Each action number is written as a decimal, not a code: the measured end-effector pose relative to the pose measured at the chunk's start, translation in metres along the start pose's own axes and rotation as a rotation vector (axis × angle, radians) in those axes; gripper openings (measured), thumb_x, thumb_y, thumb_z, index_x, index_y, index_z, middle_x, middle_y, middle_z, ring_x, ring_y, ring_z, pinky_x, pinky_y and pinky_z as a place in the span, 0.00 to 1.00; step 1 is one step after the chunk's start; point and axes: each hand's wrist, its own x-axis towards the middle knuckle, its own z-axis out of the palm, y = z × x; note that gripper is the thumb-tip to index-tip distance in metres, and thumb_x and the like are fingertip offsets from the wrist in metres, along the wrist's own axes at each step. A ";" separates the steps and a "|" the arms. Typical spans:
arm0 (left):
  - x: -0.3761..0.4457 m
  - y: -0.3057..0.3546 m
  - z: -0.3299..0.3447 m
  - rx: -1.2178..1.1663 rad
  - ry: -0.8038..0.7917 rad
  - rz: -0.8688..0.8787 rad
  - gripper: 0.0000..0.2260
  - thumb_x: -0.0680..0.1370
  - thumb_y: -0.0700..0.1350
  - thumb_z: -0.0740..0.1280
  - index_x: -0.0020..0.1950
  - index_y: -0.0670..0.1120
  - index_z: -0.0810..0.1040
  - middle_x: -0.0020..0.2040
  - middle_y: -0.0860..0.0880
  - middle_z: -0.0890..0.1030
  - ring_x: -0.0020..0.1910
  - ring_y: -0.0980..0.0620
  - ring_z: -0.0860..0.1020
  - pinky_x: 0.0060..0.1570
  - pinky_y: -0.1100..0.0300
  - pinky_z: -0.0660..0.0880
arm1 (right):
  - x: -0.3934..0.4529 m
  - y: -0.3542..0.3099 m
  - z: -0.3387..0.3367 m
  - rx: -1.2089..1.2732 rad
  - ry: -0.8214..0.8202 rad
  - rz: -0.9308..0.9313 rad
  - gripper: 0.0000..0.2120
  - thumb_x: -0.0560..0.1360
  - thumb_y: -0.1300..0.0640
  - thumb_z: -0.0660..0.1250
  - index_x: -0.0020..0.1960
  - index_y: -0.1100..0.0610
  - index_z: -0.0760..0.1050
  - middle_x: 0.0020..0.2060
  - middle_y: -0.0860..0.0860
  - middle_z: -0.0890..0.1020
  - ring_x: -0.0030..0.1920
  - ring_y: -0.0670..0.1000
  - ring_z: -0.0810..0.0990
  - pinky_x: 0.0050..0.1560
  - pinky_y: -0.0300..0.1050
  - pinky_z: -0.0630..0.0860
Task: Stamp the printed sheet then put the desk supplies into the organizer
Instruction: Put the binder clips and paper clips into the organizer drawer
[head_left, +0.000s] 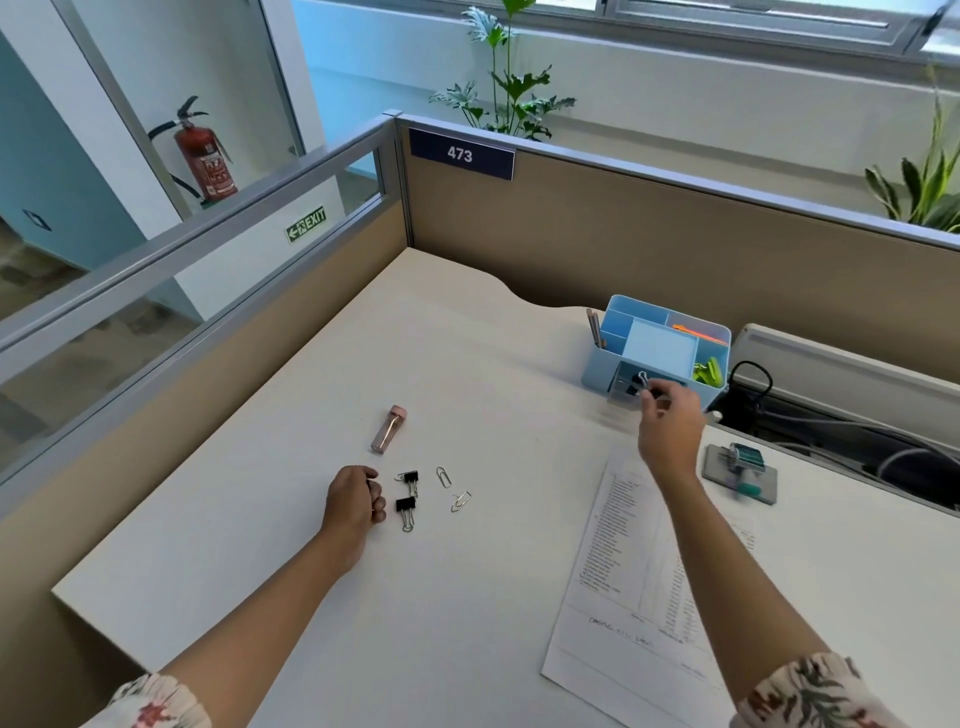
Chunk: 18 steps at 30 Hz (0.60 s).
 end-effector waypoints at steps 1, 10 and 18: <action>0.000 0.000 0.000 0.073 0.007 0.023 0.09 0.76 0.37 0.51 0.44 0.43 0.70 0.30 0.47 0.65 0.29 0.49 0.63 0.29 0.59 0.61 | 0.007 0.001 -0.002 -0.033 -0.001 -0.006 0.11 0.79 0.59 0.65 0.60 0.62 0.77 0.55 0.57 0.76 0.51 0.52 0.76 0.53 0.41 0.71; -0.008 -0.009 -0.004 0.705 -0.045 0.237 0.09 0.75 0.50 0.71 0.47 0.46 0.75 0.36 0.47 0.77 0.32 0.50 0.73 0.30 0.60 0.66 | 0.021 0.003 0.001 -0.066 -0.012 0.033 0.17 0.79 0.60 0.66 0.66 0.63 0.73 0.60 0.59 0.75 0.60 0.57 0.74 0.62 0.48 0.72; -0.014 -0.013 0.000 0.781 -0.036 0.354 0.20 0.63 0.52 0.81 0.47 0.49 0.75 0.22 0.54 0.72 0.27 0.53 0.72 0.27 0.61 0.64 | -0.046 -0.016 0.044 0.022 -0.107 -0.176 0.10 0.79 0.58 0.64 0.59 0.58 0.75 0.55 0.52 0.75 0.53 0.49 0.74 0.54 0.39 0.69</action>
